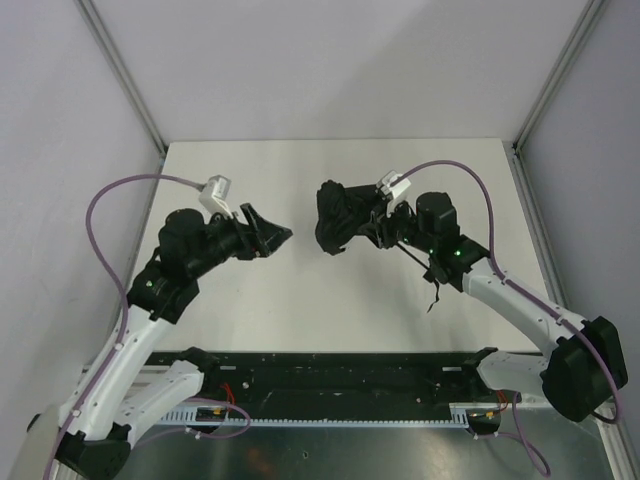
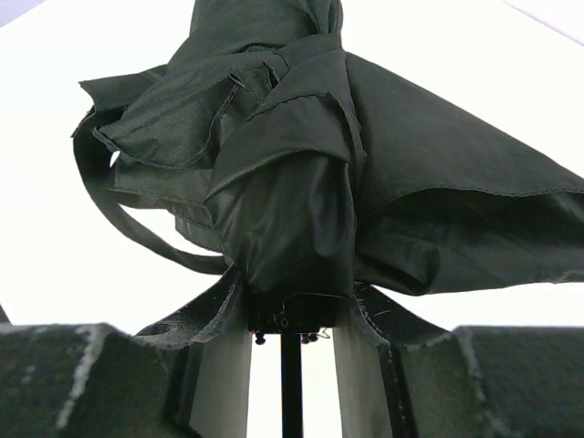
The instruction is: Put away the umbrella
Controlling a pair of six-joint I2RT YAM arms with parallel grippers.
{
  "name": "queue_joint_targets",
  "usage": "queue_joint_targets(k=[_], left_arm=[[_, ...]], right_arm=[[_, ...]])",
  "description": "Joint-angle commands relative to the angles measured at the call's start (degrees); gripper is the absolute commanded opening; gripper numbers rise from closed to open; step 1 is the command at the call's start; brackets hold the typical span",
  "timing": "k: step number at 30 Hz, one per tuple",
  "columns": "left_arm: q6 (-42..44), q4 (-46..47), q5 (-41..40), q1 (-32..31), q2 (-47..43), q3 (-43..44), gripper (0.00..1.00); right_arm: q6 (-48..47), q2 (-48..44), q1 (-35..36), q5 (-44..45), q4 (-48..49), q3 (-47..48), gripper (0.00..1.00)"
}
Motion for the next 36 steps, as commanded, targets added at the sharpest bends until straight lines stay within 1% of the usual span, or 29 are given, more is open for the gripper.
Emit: queue_joint_targets(k=[1,3,6,10,13,15,17,21,24,27,30,32,35,36], left_arm=[[7.76,7.36,13.33,0.01,1.70,-3.05,0.76],[6.78,8.23,15.23,0.00,2.25,-3.04,0.76],[6.18,8.85,17.07,-0.01,2.32,-2.89,0.77],[5.21,8.93,17.71,-0.02,0.49,-3.60,0.77],[4.67,8.88,17.61,0.05,-1.61,-4.81,0.78],[4.51,8.92,17.78,0.07,-2.91,-5.65,0.79],[4.10,8.93,17.97,0.03,-3.91,-6.52,0.79],[3.46,8.85,18.32,0.07,-5.67,-7.95,0.80],[3.11,8.82,18.23,0.29,-6.85,-8.55,0.80],[2.40,8.37,17.35,0.52,-8.62,-8.89,0.80],[1.42,6.44,14.26,0.84,-11.31,-9.40,0.80],[0.42,4.66,10.68,1.04,-13.46,-10.05,0.80],[-2.72,0.59,2.94,1.19,-17.03,-11.85,0.80],[-4.20,-1.13,-0.03,1.29,-18.11,-12.51,0.81]], right_arm=[[1.23,1.25,-3.17,-1.59,7.93,0.85,0.00],[1.56,2.39,-7.12,-2.66,10.25,0.85,0.00],[-0.39,4.92,-11.95,-1.64,12.61,0.85,0.00],[-5.54,9.09,-18.51,2.79,15.08,0.85,0.00],[-11.18,10.05,-22.02,10.56,17.21,0.98,0.00],[-17.09,9.64,-22.25,17.69,18.50,1.25,0.00],[-23.65,9.45,-20.84,25.14,20.49,1.35,0.00],[-34.60,12.72,-14.19,35.55,25.78,1.33,0.00],[-40.86,17.68,-5.70,43.17,31.74,0.02,0.00],[-44.12,23.57,3.83,49.24,39.96,-2.97,0.00],[-45.77,31.30,13.34,53.40,47.13,-5.65,0.00],[-45.45,36.18,19.35,55.29,48.90,-6.49,0.00],[-40.62,40.74,26.29,55.91,49.67,-8.18,0.00],[-38.19,41.53,28.47,55.64,48.60,-8.45,0.00]])
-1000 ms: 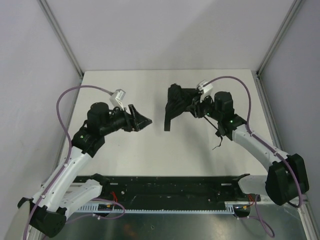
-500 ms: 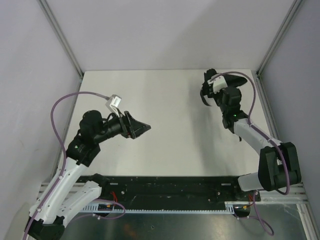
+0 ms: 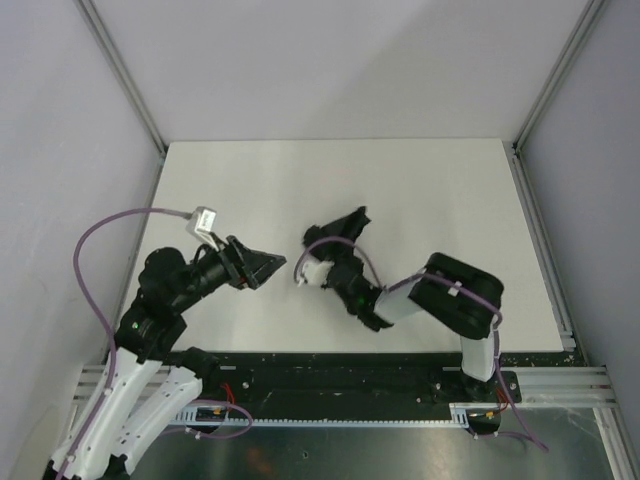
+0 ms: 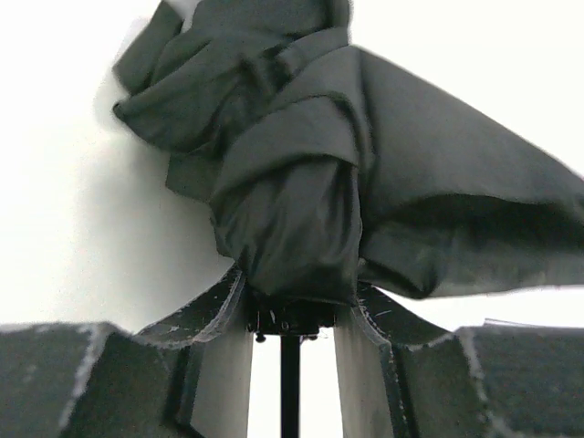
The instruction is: Put away the umbrella
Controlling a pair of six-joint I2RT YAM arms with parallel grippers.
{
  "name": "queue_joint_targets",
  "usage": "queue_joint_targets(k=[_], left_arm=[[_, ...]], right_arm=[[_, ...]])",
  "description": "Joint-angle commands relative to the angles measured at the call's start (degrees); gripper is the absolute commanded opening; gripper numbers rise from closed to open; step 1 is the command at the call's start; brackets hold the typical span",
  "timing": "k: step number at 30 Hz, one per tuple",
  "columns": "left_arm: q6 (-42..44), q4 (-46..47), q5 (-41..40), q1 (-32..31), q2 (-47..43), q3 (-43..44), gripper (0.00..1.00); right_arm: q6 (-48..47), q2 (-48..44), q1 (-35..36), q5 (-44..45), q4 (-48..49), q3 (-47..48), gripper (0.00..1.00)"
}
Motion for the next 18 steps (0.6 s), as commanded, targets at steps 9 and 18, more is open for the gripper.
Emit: queue_joint_targets(k=[9,18], left_arm=[[-13.72,-16.51,-22.32,4.11,-1.03,-5.81,0.97],[-13.05,-10.12,-0.56,15.20,19.74,-8.90,0.99]], right_arm=[[21.56,4.50,14.26,-6.25,0.27,-4.52,0.00],[25.13,3.03,9.58,-22.99,-4.41,-5.16,0.00]])
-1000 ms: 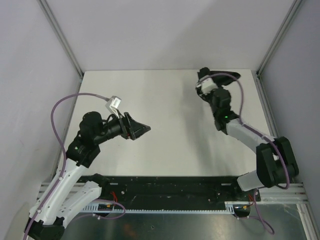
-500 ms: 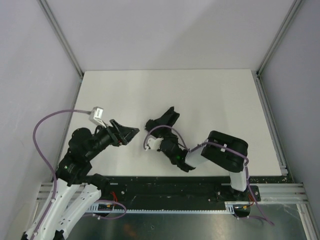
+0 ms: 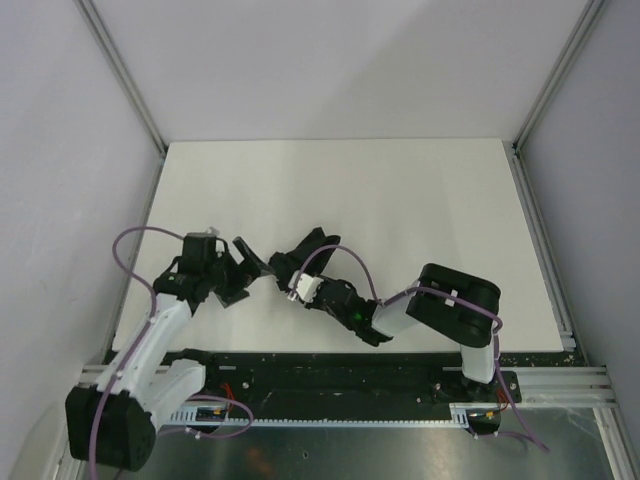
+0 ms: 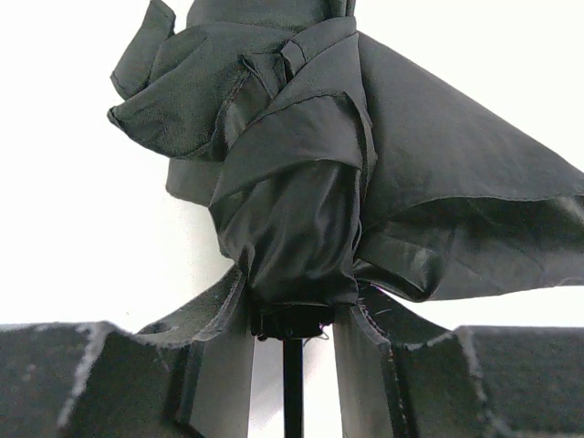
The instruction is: Put away the umbrella
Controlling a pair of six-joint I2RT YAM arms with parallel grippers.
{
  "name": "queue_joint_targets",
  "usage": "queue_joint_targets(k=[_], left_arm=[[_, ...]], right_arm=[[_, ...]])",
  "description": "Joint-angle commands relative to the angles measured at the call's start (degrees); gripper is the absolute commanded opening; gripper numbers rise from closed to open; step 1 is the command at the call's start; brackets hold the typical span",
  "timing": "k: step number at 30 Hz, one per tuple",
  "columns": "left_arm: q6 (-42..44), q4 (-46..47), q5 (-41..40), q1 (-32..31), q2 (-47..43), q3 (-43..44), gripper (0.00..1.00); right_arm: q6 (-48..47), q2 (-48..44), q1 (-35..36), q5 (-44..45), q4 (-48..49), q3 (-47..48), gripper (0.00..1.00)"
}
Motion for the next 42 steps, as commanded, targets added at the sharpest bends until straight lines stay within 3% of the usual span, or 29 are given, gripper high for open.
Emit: queue_joint_targets(k=[1,9,18,21,26,28,34,36,38,42], left_arm=[[-2.40,6.02,8.76,1.73,4.07,-1.25,0.99],[-8.21,17.22,11.78,1.01,17.80,0.20,0.99],[-12.65,25.02,7.85,-2.84,31.31,1.72,0.99],[-13.67,26.88,6.85,-3.38,34.48,1.53,0.94],[-13.82,28.78,4.56,-3.91,39.25,1.84,0.80],[-13.24,29.16,4.39,-4.29,41.52,2.73,0.70],[-12.44,29.60,4.42,-4.42,44.17,1.66,0.12],[-12.21,29.63,4.16,-4.44,43.89,0.80,0.03],[-12.64,29.66,3.22,-4.42,43.10,-0.74,0.01],[-13.85,29.61,1.15,-4.42,41.55,-3.63,0.00]], right_arm=[[4.77,1.05,-1.71,-11.96,-9.58,-2.36,0.00],[3.10,0.89,-2.80,-12.31,-9.63,-2.26,0.00],[2.34,0.98,-3.15,-12.54,-8.77,-2.24,0.00],[2.02,0.66,-3.08,-12.45,-9.02,-2.24,0.00],[1.27,0.32,-2.88,-11.72,-9.03,-2.24,0.00],[1.27,0.12,-2.86,-11.54,-8.89,-2.24,0.00],[0.94,-1.39,-2.37,-11.13,-9.36,-2.24,0.00],[1.87,-2.72,-2.33,-10.67,-10.29,-2.19,0.00],[4.80,-4.61,-2.54,-8.88,-12.91,-1.63,0.11],[13.99,-10.97,-4.56,-7.43,-22.61,-0.97,0.57]])
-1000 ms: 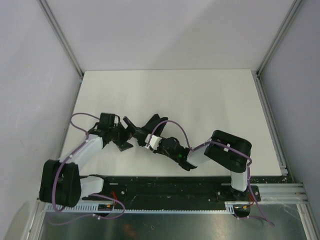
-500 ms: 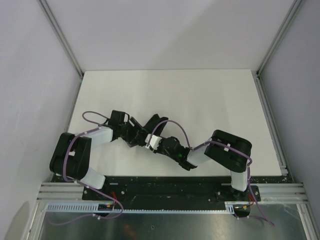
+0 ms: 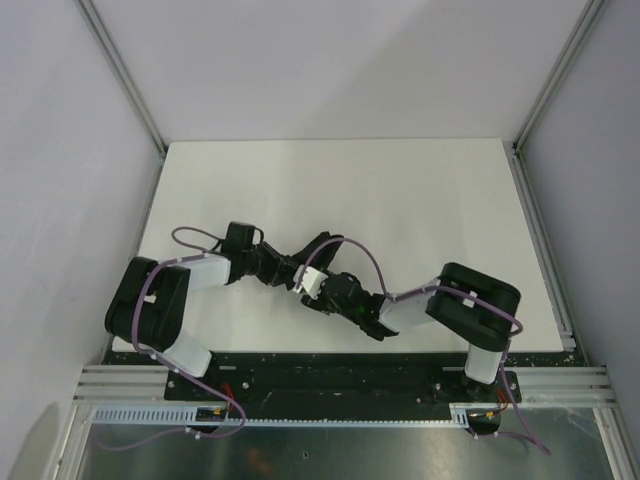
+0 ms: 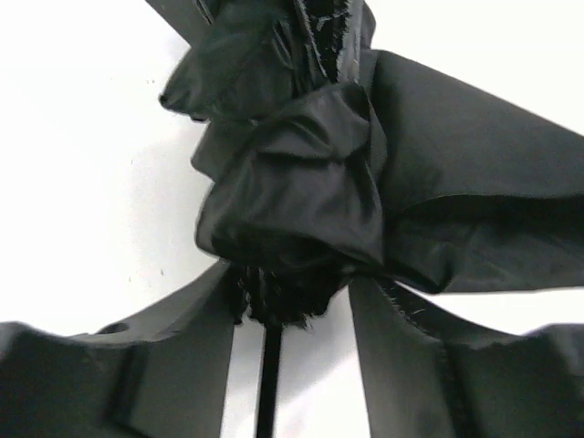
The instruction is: Put away the umbrella
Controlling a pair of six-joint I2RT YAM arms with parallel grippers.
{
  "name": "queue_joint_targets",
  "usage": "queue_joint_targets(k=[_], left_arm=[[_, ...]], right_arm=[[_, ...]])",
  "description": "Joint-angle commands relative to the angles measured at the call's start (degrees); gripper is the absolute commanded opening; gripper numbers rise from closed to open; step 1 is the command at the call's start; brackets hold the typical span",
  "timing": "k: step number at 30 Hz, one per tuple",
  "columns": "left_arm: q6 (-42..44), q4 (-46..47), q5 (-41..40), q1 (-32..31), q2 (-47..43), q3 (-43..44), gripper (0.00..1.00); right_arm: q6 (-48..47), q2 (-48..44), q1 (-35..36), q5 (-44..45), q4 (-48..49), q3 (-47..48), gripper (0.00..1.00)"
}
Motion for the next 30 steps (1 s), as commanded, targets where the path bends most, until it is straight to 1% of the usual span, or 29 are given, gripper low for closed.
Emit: queue_joint_targets(k=[1,3,5,7,10,13,21,25,26,28,29,30], left_arm=[[5.59,-3.91,-10.77,0.02,-0.35,-4.63,0.00],[5.04,-3.89,-11.21,-0.02,-0.88,-5.34,0.00],[4.52,-3.93,-11.41,0.01,-1.52,-5.90,0.00],[4.09,-3.90,-11.41,-0.01,-2.11,-6.32,0.00],[3.28,-3.99,-11.16,0.02,-2.85,-6.75,0.00],[2.45,-3.97,-11.12,-0.08,-3.14,-7.10,0.00],[0.36,-5.01,-9.60,-0.07,-1.65,-7.91,0.00],[-0.54,-5.81,-9.18,-0.07,-1.60,-8.27,0.00],[-0.73,-5.99,-9.32,-0.07,-1.88,-8.32,0.00],[-1.38,-6.52,-9.48,-0.07,-2.47,-8.42,0.00],[-1.68,-6.83,-9.51,-0.07,-2.76,-8.44,0.00],[-1.91,-7.20,-9.44,-0.07,-3.03,-8.44,0.00]], right_arm=[[10.69,-8.52,-2.45,-0.10,-17.46,-0.81,0.63],[14.21,-12.91,-3.26,-1.89,-22.19,-1.21,0.71],[15.09,-16.67,-1.98,-1.81,-26.10,-1.42,0.84],[14.74,-20.13,-0.40,-1.44,-28.99,-1.47,0.89],[13.05,-23.16,2.07,-1.36,-26.68,-1.44,0.95],[11.31,-21.66,3.51,-2.26,-20.57,0.05,0.99],[3.07,-6.99,4.60,2.26,-9.70,8.91,0.99],[0.29,-0.70,4.58,4.16,-7.65,12.43,0.96],[-0.01,0.64,4.46,4.72,-7.29,13.16,0.94],[-0.81,2.91,4.31,5.97,-6.97,14.32,0.86],[-1.05,3.85,4.33,6.81,-6.82,14.72,0.81],[-0.86,4.76,4.29,7.62,-6.70,14.96,0.74]])
